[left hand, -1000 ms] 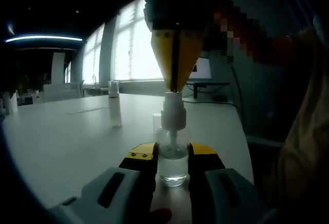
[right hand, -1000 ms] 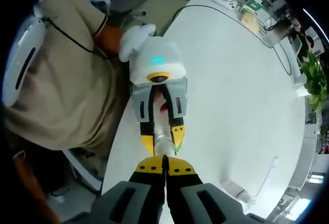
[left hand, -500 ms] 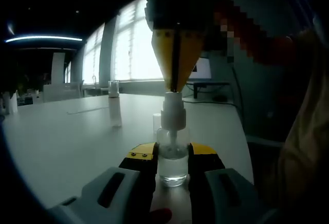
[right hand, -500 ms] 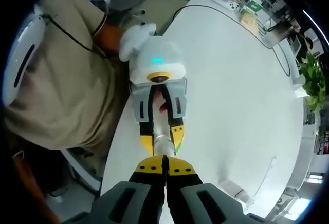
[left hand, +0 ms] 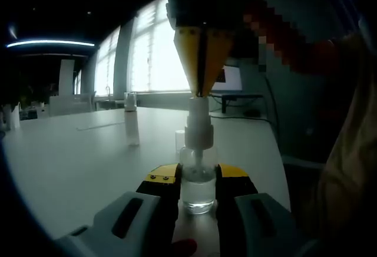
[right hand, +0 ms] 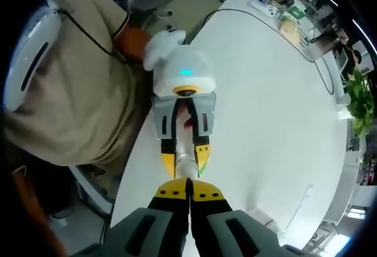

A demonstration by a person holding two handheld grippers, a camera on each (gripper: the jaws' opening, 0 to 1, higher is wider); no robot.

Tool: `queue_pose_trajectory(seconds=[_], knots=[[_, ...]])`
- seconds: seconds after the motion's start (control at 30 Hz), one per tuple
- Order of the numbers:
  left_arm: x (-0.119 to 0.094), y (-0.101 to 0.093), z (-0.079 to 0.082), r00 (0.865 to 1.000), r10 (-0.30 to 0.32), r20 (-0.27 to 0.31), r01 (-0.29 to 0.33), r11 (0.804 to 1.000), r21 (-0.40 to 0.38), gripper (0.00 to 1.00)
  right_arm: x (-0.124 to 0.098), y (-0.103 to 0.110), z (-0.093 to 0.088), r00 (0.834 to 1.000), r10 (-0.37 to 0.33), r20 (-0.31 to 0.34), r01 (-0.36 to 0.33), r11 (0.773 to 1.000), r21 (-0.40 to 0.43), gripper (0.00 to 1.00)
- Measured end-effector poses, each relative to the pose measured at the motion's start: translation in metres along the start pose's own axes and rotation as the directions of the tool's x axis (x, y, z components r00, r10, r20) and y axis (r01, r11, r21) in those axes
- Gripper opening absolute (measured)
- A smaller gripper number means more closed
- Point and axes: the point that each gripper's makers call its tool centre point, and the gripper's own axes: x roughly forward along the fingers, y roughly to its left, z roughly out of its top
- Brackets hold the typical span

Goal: Clamp pump bottle remove cover press pump head put on cover

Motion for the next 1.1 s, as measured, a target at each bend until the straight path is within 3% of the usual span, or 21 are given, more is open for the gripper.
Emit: queue_pose_trajectory(seconds=[0.7,1.1], knots=[[0.0,-0.0008,0.0001,1.0,0.003,0.0,-0.003,1.0,0.001,0.14,-0.0015,-0.0006,-0.0009,0.997,-0.049,0.055,0.047,0.998,0.035,0.0],[-0.0004,-0.0016,0.0005,1.0,0.004,0.0,-0.004,1.0,0.002,0.14,-0.0026,-0.0005,-0.0003,0.992,-0.111,0.053,0.112,0.994,-0.002,0.0]])
